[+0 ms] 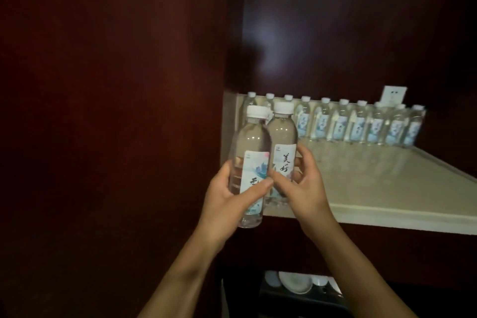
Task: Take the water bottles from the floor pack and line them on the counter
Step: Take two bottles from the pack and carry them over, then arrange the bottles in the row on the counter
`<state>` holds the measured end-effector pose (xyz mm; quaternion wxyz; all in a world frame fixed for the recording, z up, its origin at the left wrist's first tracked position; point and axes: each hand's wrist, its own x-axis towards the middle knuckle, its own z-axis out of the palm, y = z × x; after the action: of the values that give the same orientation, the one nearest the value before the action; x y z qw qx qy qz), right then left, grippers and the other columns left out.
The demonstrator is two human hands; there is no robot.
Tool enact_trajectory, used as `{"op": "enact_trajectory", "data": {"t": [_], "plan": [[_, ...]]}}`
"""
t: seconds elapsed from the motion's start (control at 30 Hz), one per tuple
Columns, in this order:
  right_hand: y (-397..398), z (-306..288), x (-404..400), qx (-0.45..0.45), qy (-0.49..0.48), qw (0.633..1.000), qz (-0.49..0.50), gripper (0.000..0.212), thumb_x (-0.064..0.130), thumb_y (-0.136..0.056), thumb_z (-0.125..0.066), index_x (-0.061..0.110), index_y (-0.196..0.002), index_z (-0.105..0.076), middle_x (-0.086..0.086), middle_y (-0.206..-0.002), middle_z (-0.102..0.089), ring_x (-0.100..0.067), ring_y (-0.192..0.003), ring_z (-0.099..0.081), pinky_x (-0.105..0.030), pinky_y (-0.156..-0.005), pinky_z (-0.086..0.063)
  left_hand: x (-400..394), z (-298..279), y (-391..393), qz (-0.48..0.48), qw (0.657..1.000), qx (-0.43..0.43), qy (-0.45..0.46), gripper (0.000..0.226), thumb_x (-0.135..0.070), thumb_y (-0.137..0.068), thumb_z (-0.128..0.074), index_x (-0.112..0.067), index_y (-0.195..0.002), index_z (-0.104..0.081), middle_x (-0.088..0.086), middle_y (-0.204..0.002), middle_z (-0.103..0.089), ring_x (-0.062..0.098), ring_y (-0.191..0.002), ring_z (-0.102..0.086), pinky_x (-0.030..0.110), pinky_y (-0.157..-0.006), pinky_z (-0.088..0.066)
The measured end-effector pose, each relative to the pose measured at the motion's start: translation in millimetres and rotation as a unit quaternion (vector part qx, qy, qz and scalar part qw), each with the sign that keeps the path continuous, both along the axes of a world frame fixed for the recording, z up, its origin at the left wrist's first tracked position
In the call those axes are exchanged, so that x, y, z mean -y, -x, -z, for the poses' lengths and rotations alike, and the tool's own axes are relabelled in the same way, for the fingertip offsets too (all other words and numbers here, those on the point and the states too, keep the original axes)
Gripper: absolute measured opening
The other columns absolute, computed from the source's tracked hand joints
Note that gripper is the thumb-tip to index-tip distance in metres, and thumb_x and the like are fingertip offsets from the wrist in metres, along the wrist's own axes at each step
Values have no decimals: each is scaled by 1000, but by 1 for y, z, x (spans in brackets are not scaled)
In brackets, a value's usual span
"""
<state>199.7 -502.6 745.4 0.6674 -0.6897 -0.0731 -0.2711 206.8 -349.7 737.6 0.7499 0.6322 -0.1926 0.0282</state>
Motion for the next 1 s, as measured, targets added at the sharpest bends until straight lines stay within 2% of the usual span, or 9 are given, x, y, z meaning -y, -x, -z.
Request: {"op": "enact_trajectory", "data": {"t": [0.1,0.13,0.27,0.33,0.53,0.67,0.77,0.9,1.0], "plan": [[-20,-2,44,-16,13,999,27,66,2,-83,-73,26,-136,-43,4,-103,-70,-9,-93,-70,-25,-72,-58,42,-4,-30,-23,999,28,-34,70,-47,-60,-93,-26,-122,-67,0,-121,-69,18,-110,-71,46,-96,-57],[-30,-1,58,-26,22,999,36,65,4,-83,-74,25,-136,-43,2,-106,-70,-11,-94,-71,-27,-74,-59,55,-5,-40,-29,998,34,-35,67,-47,-58,-92,-28,-119,-69,-2,-119,-68,16,-108,-71,45,-94,-58],[-82,2,111,-68,58,993,80,70,40,-64,-86,29,-123,-49,-3,-118,-65,-17,-99,-70,-43,-85,-60,105,-5,-87,-17,999,26,-32,51,-17,-74,-87,-26,-120,-68,-2,-110,-76,16,-100,-74,44,-85,-62],[-110,5,134,-90,70,990,88,79,54,-52,-84,29,-120,-51,-3,-121,-62,-17,-101,-69,-46,-86,-59,127,-3,-111,-29,999,14,-31,49,-11,-77,-84,-23,-121,-66,-3,-107,-77,14,-97,-75,41,-81,-63],[-184,19,172,-111,102,986,74,82,55,-45,-82,31,-115,-49,0,-118,-63,-18,-103,-67,-47,-87,-58,167,14,-177,-98,994,-16,-42,44,1,-76,-81,-21,-110,-64,4,-105,-77,12,-87,-76,25,-67,-60],[-219,28,179,-122,84,987,60,83,52,-43,-80,29,-117,-50,0,-116,-64,-19,-104,-66,-47,-89,-57,177,11,-201,-121,991,-24,-61,41,-2,-78,-80,-26,-106,-63,-7,-95,-76,0,-78,-74,19,-58,-57],[-239,33,181,-127,91,986,53,83,50,-44,-81,28,-117,-49,0,-116,-63,-18,-105,-65,-47,-90,-56,180,11,-220,-143,985,-16,-93,42,-6,-76,-84,-32,-101,-61,-17,-88,-74,-10,-72,-69,19,-62,-57],[-254,39,174,-127,94,985,62,81,54,-46,-86,31,-115,-48,0,-115,-62,-18,-105,-65,-46,-89,-56,179,11,-242,-160,982,-21,-99,47,-1,-75,-83,-25,-107,-60,-14,-88,-70,-12,-65,-67,11,-50,-51],[-265,35,171,-116,135,981,77,76,41,-58,-90,26,-119,-46,0,-117,-58,-17,-107,-61,-44,-92,-54,176,12,-260,-162,979,-2,-125,48,-3,-71,-86,-31,-101,-60,-16,-87,-70,-12,-68,-68,11,-54,-52]]}}
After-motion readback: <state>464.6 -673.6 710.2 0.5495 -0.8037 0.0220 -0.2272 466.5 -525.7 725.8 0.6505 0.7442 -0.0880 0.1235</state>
